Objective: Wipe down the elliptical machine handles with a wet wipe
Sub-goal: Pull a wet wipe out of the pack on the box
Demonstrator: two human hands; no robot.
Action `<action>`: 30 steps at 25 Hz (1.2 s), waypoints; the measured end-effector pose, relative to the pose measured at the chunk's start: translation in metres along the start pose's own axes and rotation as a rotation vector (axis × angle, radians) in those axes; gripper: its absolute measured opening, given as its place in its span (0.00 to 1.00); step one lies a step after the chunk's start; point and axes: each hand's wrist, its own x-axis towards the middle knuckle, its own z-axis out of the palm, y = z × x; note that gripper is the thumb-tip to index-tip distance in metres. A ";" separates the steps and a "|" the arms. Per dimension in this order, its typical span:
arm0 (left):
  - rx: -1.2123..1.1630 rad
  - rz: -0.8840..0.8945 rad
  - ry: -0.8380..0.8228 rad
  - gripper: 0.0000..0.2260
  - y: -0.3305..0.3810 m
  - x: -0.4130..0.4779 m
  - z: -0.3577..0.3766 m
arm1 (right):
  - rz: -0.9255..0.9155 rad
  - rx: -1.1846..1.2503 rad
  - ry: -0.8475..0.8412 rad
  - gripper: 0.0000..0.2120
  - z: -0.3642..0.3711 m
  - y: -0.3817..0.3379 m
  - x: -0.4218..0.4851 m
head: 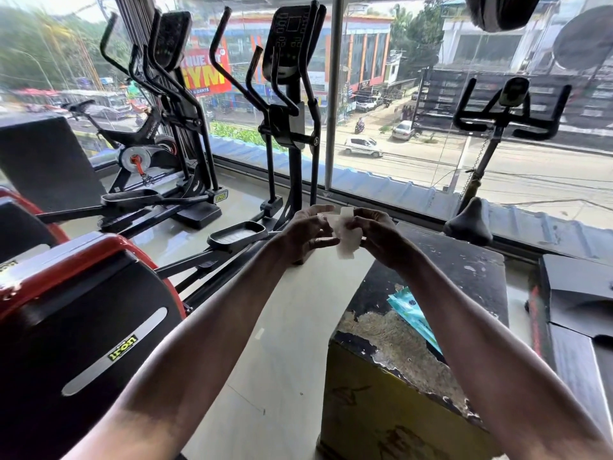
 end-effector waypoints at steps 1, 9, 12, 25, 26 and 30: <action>-0.002 -0.003 -0.028 0.16 0.001 0.000 -0.002 | 0.003 0.021 -0.004 0.12 -0.001 0.002 0.001; 0.282 0.047 -0.016 0.09 -0.002 0.003 -0.015 | 0.058 0.000 0.002 0.15 -0.006 0.004 -0.003; 0.208 0.069 0.001 0.11 -0.007 0.005 -0.012 | 0.045 -0.055 -0.043 0.17 -0.005 0.005 -0.003; 0.261 0.084 0.046 0.03 0.000 -0.006 -0.012 | -0.015 -0.266 0.110 0.03 0.002 0.009 0.002; 0.286 0.110 0.070 0.04 0.000 -0.007 -0.011 | -0.015 -0.260 0.122 0.03 0.005 0.009 0.002; 0.285 0.213 0.238 0.06 -0.007 -0.005 -0.008 | 0.051 -0.092 0.063 0.07 0.010 0.013 0.000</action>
